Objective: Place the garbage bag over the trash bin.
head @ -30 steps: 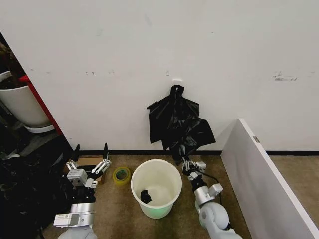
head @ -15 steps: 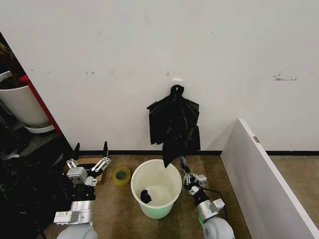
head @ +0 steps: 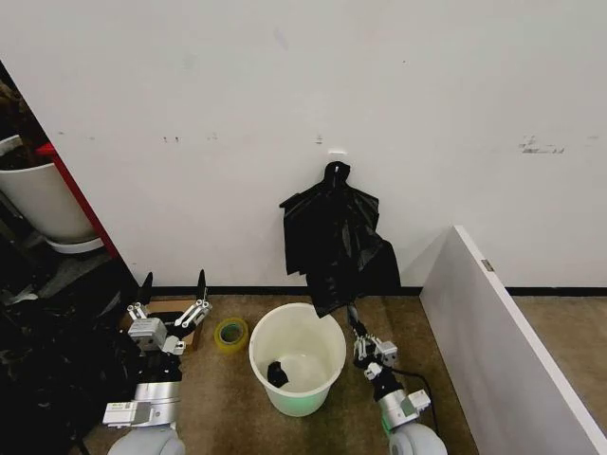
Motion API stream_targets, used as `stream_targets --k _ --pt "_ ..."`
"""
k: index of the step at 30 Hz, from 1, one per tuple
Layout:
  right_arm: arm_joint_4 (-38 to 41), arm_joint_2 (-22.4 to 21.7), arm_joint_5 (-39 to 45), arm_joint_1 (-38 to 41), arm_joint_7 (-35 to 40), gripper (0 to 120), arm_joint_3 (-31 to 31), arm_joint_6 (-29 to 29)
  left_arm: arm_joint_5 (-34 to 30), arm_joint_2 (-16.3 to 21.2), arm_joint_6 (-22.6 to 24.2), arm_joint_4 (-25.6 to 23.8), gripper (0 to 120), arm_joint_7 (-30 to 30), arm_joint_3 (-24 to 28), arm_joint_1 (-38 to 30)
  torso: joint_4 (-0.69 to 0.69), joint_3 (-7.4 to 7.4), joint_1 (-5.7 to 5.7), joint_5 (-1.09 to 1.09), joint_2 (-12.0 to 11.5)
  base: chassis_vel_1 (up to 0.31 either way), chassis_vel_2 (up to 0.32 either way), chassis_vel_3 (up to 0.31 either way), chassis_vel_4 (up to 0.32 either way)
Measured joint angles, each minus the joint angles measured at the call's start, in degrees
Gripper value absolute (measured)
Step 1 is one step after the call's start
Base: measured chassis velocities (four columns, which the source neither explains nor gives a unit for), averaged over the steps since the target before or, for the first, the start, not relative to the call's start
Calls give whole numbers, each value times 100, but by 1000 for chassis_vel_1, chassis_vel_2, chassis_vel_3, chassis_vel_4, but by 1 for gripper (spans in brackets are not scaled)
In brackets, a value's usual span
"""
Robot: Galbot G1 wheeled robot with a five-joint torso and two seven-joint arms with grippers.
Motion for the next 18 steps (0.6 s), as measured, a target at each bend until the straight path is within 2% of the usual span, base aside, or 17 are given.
stream_targets --k 5,8,10,11,18 --pt "241 -107 -127 158 2 0 15 33 4 10 0 6 100 2 -3 -7 0 0 0 0 0 0 0 0 0" --pt "336 -192 -383 187 1 10 15 126 6 12 7 10 100 3 -4 -18 0 0 0 0 0 0 0 0 0" --pt "360 -262 -905 171 1 20 39 341 15 8 17 11 100 4 -3 -22 0 0 0 0 0 0 0 0 0" --pt "360 -262 -905 171 1 20 39 341 15 8 17 11 100 4 -3 -22 0 0 0 0 0 0 0 0 0" --pt "407 -564 -2528 -172 338 48 176 671 26 8 24 11 100 6 -4 -13 -1 0 0 0 0 0 0 0 0"
